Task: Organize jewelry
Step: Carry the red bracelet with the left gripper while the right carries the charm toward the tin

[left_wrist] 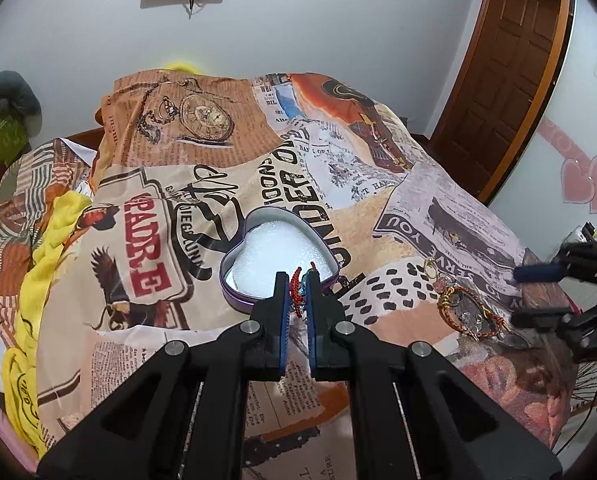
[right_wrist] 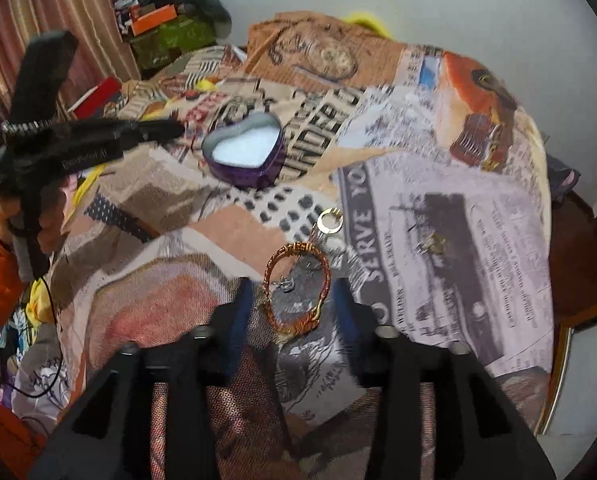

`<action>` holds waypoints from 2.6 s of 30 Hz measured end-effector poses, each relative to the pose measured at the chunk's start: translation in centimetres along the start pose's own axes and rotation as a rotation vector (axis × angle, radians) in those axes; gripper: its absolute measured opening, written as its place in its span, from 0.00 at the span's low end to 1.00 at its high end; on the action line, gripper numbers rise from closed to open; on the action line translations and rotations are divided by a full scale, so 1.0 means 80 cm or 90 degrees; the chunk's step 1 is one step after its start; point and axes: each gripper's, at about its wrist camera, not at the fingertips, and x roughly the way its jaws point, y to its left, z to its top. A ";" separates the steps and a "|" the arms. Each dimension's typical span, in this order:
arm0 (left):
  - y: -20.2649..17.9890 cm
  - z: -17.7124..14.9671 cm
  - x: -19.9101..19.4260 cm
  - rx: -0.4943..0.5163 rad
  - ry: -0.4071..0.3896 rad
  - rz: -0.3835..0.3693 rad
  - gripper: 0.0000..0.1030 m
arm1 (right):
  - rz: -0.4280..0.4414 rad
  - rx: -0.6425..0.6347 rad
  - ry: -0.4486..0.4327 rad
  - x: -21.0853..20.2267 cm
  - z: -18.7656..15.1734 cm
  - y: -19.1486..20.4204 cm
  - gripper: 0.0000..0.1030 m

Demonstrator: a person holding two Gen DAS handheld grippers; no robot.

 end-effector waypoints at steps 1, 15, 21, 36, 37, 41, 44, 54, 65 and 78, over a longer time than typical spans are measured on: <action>0.000 0.000 0.001 0.001 0.000 0.002 0.06 | -0.004 0.001 -0.005 -0.002 0.001 0.000 0.44; 0.001 -0.007 -0.001 0.008 0.001 0.010 0.06 | 0.042 0.025 0.025 0.048 0.011 -0.002 0.16; 0.007 -0.007 -0.001 0.002 -0.001 0.010 0.06 | 0.052 0.039 0.049 0.067 0.012 -0.004 0.16; -0.002 -0.006 -0.005 0.009 -0.006 0.005 0.06 | 0.035 0.029 0.027 0.057 0.011 -0.002 0.03; -0.003 -0.005 -0.006 0.010 -0.007 0.005 0.06 | 0.032 0.028 0.026 0.055 0.010 -0.002 0.03; -0.006 -0.003 -0.012 0.009 -0.016 0.002 0.06 | 0.036 0.026 0.033 0.048 0.007 -0.005 0.03; -0.008 -0.004 -0.015 0.008 -0.018 0.000 0.06 | 0.059 0.065 0.040 0.052 0.012 -0.015 0.04; -0.002 -0.003 -0.017 0.007 -0.015 0.007 0.06 | 0.062 0.113 0.059 0.079 0.026 -0.029 0.14; -0.002 -0.008 0.002 0.002 -0.002 -0.001 0.06 | 0.000 0.061 0.038 0.086 0.026 -0.030 0.14; -0.003 -0.007 -0.014 0.008 -0.013 0.009 0.06 | -0.012 0.038 0.004 0.064 0.025 -0.023 0.09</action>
